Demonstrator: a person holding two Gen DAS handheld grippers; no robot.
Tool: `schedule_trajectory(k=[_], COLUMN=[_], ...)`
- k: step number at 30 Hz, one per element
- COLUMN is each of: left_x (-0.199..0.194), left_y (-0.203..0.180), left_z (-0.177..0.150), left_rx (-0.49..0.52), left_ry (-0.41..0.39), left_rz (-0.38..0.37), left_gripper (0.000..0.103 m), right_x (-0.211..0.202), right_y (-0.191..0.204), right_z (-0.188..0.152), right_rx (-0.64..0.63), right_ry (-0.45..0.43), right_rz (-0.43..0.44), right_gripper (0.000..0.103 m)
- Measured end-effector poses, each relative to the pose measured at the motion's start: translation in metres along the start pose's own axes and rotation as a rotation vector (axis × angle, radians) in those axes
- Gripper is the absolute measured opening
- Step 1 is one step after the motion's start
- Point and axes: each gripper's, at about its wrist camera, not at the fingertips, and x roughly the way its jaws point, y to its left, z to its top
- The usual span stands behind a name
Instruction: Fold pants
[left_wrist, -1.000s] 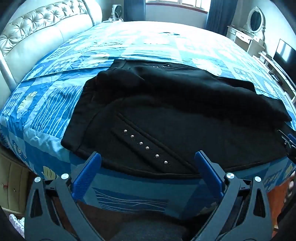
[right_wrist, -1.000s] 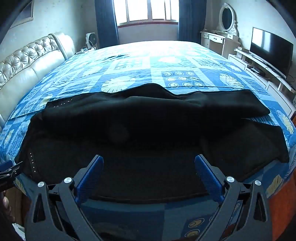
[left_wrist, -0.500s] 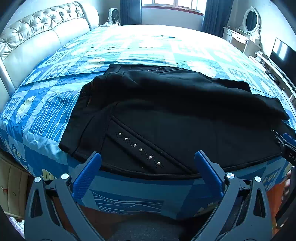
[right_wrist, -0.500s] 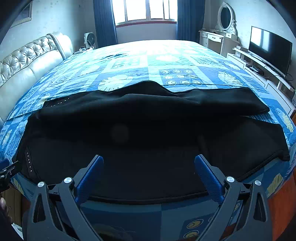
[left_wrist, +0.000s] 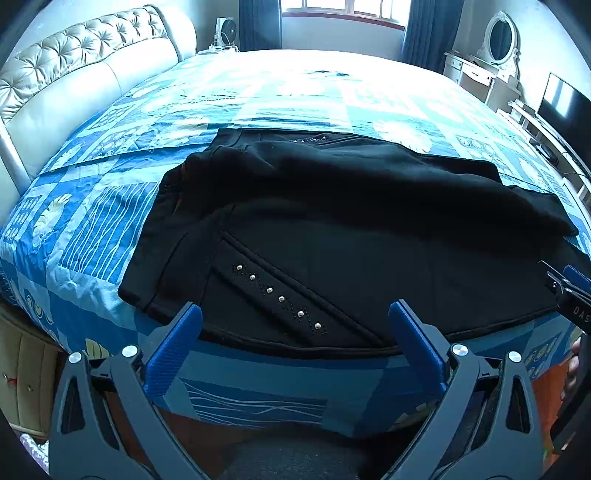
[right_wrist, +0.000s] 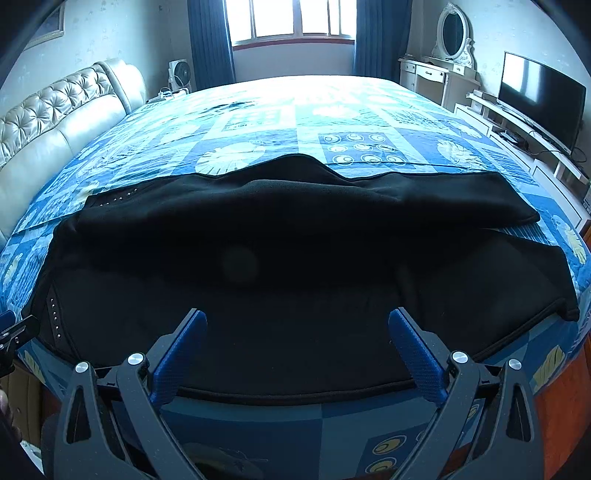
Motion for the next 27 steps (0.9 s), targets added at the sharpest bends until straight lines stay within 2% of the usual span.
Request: schedule_trajectory(k=[27], left_x=[-0.0005], left_y=[-0.002], left_z=[-0.0028], left_rx=[0.001], left_ry=[0.0], left_rz=[0.0], left_gripper=[0.101], right_x=[0.0015], right_y=[0.0036], right_z=[-0.005], right_rx=[-0.01], right_ry=[0.003], right_rz=[-0.005], right_gripper=[0.098])
